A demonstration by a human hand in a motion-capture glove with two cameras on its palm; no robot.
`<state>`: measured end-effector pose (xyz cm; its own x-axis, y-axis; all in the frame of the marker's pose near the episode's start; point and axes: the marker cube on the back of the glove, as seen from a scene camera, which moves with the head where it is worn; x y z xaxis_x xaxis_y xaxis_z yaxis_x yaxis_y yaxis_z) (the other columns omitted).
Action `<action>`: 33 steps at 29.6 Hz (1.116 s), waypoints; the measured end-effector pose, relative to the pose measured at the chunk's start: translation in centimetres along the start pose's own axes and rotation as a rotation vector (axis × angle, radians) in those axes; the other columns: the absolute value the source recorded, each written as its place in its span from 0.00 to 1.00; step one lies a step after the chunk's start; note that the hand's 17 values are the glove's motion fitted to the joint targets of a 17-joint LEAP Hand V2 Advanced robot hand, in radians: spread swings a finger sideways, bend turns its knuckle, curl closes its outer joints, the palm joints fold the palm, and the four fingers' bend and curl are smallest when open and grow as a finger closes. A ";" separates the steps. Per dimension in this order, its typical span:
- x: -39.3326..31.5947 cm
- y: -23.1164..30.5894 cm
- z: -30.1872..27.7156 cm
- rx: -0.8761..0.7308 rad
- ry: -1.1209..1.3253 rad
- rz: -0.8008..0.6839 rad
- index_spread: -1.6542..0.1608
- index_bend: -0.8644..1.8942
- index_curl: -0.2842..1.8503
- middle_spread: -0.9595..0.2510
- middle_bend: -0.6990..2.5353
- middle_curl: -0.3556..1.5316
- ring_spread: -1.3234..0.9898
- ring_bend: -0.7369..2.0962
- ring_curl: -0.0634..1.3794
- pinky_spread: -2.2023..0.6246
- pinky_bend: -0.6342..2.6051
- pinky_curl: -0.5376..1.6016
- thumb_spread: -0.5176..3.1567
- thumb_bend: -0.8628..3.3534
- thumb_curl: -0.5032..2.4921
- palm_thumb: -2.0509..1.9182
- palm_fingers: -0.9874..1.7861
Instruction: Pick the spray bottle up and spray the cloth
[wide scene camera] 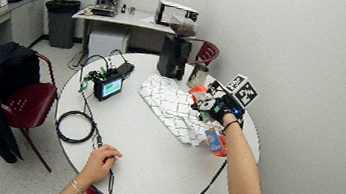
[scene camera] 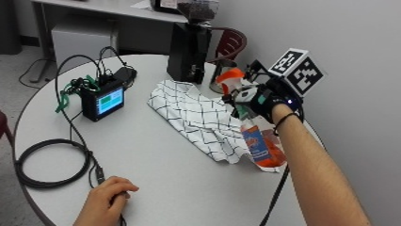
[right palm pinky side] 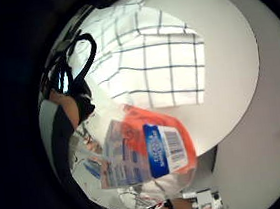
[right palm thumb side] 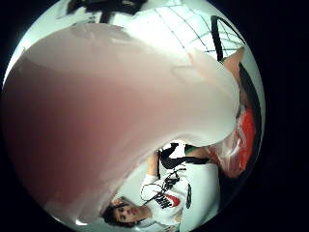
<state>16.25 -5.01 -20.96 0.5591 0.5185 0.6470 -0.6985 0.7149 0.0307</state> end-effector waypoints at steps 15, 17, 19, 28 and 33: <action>-8.4 3.8 3.9 0.157 -0.172 -0.281 0.79 0.37 0.32 0.71 0.38 0.43 0.53 0.46 0.33 0.76 0.25 0.41 0.40 0.20 0.32 0.72 0.80; -8.9 3.5 5.9 0.156 -0.269 -0.344 0.79 0.37 0.32 0.71 0.38 0.43 0.53 0.46 0.33 0.76 0.26 0.41 0.40 0.20 0.32 0.72 0.80; -8.9 2.8 7.6 0.152 -0.345 -0.388 0.79 0.38 0.32 0.71 0.38 0.43 0.53 0.46 0.33 0.76 0.25 0.41 0.40 0.20 0.32 0.72 0.79; -6.8 0.1 15.6 0.165 -0.488 -0.468 0.79 0.38 0.33 0.71 0.38 0.43 0.52 0.45 0.33 0.77 0.25 0.40 0.41 0.20 0.32 0.72 0.78; -5.8 -0.1 18.4 0.216 -0.531 -0.445 0.79 0.37 0.33 0.71 0.37 0.43 0.52 0.45 0.33 0.77 0.25 0.40 0.41 0.20 0.31 0.72 0.78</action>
<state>4.84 -16.69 -10.75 0.5569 -0.1372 0.8191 -0.5583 0.6683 0.4916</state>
